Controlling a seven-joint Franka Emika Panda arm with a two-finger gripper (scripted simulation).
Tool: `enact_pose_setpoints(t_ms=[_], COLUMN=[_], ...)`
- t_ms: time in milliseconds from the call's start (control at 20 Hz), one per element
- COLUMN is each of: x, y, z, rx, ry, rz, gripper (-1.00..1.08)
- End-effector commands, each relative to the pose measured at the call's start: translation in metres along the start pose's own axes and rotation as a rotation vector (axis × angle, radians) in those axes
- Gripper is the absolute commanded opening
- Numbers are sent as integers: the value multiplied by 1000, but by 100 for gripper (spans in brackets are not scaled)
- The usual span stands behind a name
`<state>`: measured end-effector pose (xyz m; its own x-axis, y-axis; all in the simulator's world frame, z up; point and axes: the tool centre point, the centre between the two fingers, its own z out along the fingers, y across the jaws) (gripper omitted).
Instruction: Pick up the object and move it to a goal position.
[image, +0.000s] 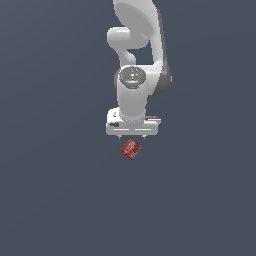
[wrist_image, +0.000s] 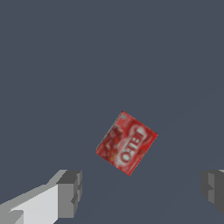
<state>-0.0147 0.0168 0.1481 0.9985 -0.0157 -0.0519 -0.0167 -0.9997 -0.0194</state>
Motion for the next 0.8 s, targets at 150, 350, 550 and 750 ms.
enact_pose_setpoints(t_ms=[150, 350, 550, 750], x=[-1, -4, -6, -5], y=[5, 25, 33, 30], z=[1, 4, 4, 5], rx=[-6, -27, -35, -32], ry=[-1, -8, -11, -9], rz=[6, 25, 25, 33], gripper=[100, 100, 100, 100])
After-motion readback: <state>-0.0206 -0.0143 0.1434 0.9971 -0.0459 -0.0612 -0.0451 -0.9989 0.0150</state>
